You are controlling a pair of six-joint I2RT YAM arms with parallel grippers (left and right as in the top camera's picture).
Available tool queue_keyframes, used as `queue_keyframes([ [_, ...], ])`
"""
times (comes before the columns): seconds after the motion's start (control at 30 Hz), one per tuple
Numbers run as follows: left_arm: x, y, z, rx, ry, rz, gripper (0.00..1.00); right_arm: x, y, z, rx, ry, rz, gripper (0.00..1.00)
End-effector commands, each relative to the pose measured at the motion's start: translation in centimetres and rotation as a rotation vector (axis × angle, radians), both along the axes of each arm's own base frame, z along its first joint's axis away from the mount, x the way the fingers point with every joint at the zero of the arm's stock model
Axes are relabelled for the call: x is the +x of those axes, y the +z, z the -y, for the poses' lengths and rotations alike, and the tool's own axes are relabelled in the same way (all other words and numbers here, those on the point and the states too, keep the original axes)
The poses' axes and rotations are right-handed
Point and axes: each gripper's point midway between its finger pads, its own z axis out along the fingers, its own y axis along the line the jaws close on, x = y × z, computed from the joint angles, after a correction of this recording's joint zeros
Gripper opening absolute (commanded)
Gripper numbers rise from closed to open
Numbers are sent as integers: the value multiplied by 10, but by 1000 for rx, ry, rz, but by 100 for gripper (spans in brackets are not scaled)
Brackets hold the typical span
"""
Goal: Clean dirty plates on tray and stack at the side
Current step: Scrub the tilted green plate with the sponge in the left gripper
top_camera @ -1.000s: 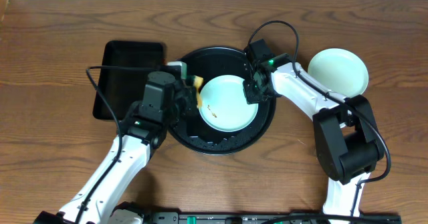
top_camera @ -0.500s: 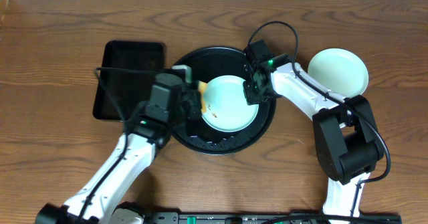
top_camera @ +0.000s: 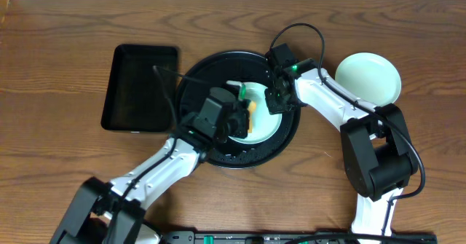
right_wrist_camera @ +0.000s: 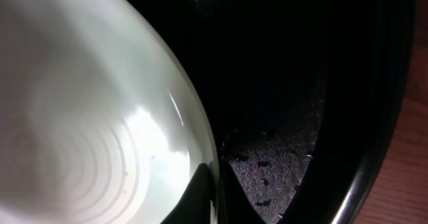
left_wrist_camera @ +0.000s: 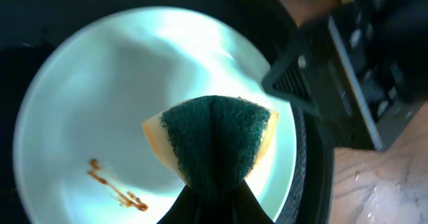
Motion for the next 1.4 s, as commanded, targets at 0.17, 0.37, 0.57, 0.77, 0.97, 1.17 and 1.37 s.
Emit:
queue_keyframes([
  [0.17, -4, -21, 4, 58, -59, -15, 8, -7, 1, 0, -44, 17, 2, 1],
  [0.37, -7, -36, 8, 95, -90, -21, 8, -9, 1, 1, -48, 17, -7, 1],
  [0.57, 1, -56, 7, 122, -71, -21, 8, -9, 1, 1, -48, 17, -7, 1],
  [0.77, 10, -64, -5, 204, -43, 22, 8, -9, 1, 2, -50, 17, -10, 1],
  [0.97, 14, -66, -12, 269, -50, 56, 8, -11, 1, 2, -54, 22, -16, 1],
  [1.17, 15, -74, -18, 308, -45, 53, 8, -11, 0, 2, -54, 22, -15, 1],
  [1.37, 23, -85, -36, 378, 17, 59, 8, -11, 0, 2, -56, 28, -15, 1],
])
